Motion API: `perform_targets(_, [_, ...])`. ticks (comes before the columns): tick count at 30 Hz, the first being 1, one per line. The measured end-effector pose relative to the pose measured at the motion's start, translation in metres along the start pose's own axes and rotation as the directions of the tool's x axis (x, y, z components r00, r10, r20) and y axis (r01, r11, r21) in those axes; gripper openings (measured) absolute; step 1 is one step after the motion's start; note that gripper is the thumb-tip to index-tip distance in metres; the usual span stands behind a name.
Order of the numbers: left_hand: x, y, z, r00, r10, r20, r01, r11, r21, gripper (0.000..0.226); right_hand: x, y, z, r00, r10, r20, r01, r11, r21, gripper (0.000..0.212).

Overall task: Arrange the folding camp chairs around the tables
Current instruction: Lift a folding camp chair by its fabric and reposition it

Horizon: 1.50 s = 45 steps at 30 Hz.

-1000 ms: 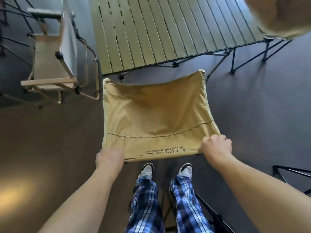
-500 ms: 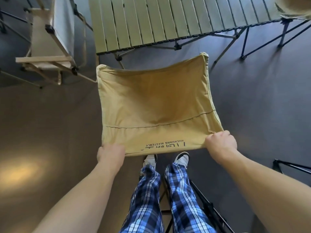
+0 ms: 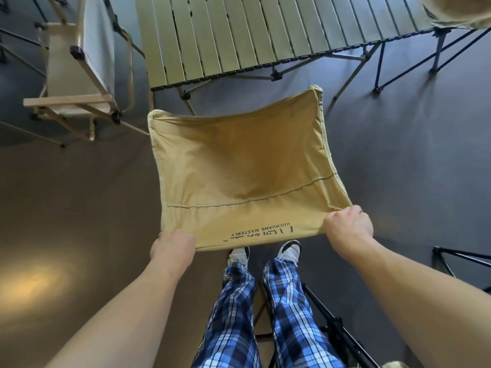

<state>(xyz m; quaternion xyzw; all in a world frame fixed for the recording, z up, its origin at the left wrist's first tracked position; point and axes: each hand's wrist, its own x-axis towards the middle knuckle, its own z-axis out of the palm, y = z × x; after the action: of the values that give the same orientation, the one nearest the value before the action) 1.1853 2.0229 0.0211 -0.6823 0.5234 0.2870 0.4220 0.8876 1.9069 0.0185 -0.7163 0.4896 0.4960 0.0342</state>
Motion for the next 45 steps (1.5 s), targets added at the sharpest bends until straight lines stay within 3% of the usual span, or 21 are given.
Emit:
perform_targets(5, [0.003,-0.002,-0.006,0.993,0.028,0.117,-0.030,0.999,0.016,0.030,-0.007,0.003,0.000,1.000,0.017,-0.016,-0.015,0.995,0.101,0.042])
perform_targets(8, [0.008,0.006,-0.027,0.978,0.116,0.173,-0.124,0.992,0.034,0.035,-0.016,0.011,0.002,0.988,0.147,-0.041,-0.133,0.963,0.236,0.073])
perform_targets(10, [0.012,0.026,-0.042,0.970,0.219,0.105,-0.228,0.970,0.082,0.049,-0.028,0.021,0.012,0.964,0.265,-0.001,-0.249,0.908,0.338,0.091])
perform_targets(12, [0.011,0.056,-0.060,0.938,0.345,-0.027,-0.338,0.930,0.143,0.050,-0.042,0.035,0.033,0.932,0.355,0.073,-0.352,0.838,0.418,0.093])
perform_targets(16, [-0.024,0.136,-0.100,0.774,0.606,-0.186,-0.542,0.785,0.300,0.034,-0.086,0.063,0.089,0.840,0.448,0.306,-0.542,0.667,0.511,0.090])
perform_targets(19, [-0.064,0.207,-0.109,0.645,0.744,-0.174,-0.636,0.649,0.417,0.025,-0.136,0.081,0.142,0.701,0.475,0.532,-0.712,0.438,0.548,0.089])
perform_targets(21, [-0.088,0.254,-0.102,0.521,0.838,-0.161,-0.674,0.520,0.525,0.023,-0.177,0.083,0.185,0.595,0.464,0.656,-0.801,0.272,0.534,0.091])
perform_targets(23, [-0.114,0.295,-0.086,0.411,0.906,-0.104,-0.693,0.384,0.610,0.020,-0.218,0.072,0.230,0.505,0.434,0.746,-0.855,0.134,0.501,0.091])
perform_targets(26, [-0.154,0.352,-0.048,0.353,0.931,0.089,-0.745,0.222,0.629,0.030,-0.274,0.038,0.289,0.380,0.347,0.857,-0.905,-0.053,0.423,0.084])
perform_targets(30, [-0.202,0.403,0.008,0.333,0.857,0.393,-0.761,-0.002,0.649,0.066,-0.323,-0.025,0.336,0.270,0.162,0.949,-0.936,-0.188,0.298,0.072])
perform_targets(33, [-0.222,0.414,0.063,0.493,0.693,0.525,-0.610,-0.155,0.777,0.072,-0.359,-0.096,0.353,0.196,-0.082,0.977,-0.943,-0.288,0.165,0.058])
perform_targets(35, [-0.223,0.413,0.091,0.608,0.621,0.495,-0.481,-0.208,0.852,0.068,-0.377,-0.141,0.358,0.230,-0.218,0.949,-0.917,-0.375,0.136,0.042])
perform_targets(37, [-0.220,0.408,0.110,0.676,0.584,0.449,-0.380,-0.245,0.892,0.054,-0.387,-0.187,0.363,0.250,-0.388,0.887,-0.903,-0.425,0.069,0.045])
perform_targets(41, [-0.217,0.400,0.135,0.692,0.612,0.383,-0.182,-0.366,0.913,0.047,-0.396,-0.271,0.343,0.260,-0.625,0.736,-0.826,-0.539,-0.165,0.076])
perform_targets(45, [-0.216,0.399,0.132,0.663,0.670,0.333,-0.037,-0.416,0.909,0.049,-0.388,-0.302,0.309,0.312,-0.721,0.619,-0.632,-0.644,-0.432,0.082])
